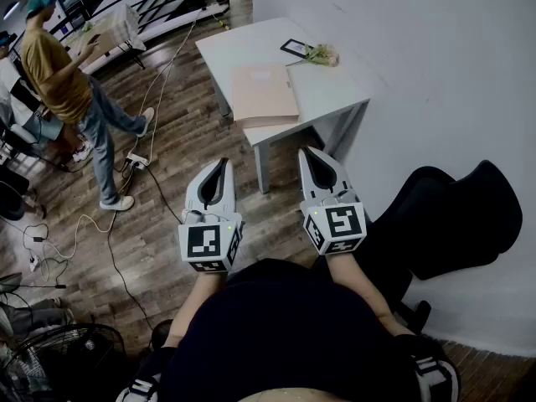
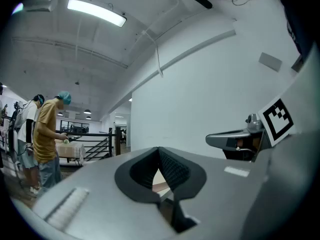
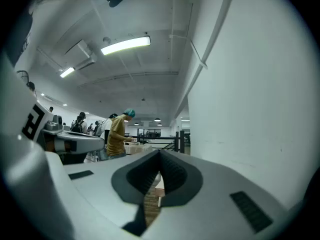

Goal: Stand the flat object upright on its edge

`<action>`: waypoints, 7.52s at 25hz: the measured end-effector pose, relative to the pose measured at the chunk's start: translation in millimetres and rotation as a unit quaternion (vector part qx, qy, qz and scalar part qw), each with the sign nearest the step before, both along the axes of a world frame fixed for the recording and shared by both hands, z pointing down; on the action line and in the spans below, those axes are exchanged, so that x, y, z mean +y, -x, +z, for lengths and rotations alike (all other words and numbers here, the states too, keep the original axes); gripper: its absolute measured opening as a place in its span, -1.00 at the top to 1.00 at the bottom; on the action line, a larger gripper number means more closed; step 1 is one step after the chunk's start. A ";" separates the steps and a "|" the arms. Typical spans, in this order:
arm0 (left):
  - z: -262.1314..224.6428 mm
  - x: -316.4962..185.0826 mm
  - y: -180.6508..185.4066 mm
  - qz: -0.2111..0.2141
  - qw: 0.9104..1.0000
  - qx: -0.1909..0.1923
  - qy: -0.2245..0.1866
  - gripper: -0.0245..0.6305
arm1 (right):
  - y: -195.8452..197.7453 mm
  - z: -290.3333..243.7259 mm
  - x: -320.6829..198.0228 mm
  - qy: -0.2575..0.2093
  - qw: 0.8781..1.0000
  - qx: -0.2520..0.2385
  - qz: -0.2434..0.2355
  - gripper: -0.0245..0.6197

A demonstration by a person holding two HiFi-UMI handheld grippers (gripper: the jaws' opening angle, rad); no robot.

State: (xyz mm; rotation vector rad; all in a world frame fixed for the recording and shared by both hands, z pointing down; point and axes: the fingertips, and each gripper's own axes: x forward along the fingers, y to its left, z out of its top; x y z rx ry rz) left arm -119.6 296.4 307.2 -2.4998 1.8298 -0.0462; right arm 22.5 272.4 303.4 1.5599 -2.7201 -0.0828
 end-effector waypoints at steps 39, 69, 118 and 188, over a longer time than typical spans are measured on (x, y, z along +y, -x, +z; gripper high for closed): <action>35.7 -184.0 22.9 0.087 0.992 0.089 0.001 0.27 | 24.9 57.4 -187.1 0.050 0.998 -0.021 -0.008 0.38; 145.2 -412.2 22.7 0.002 0.980 0.131 0.150 0.27 | -3.5 159.1 -444.1 0.196 0.972 -0.011 -0.128 0.33; 342.1 -470.7 37.9 0.149 0.814 0.195 0.527 -0.21 | 9.8 347.9 -476.7 0.575 0.810 -0.050 -0.109 -0.05; 205.0 -492.4 32.2 0.143 0.961 0.012 0.238 -0.20 | 13.2 198.1 -493.5 0.224 0.960 0.043 -0.161 -0.07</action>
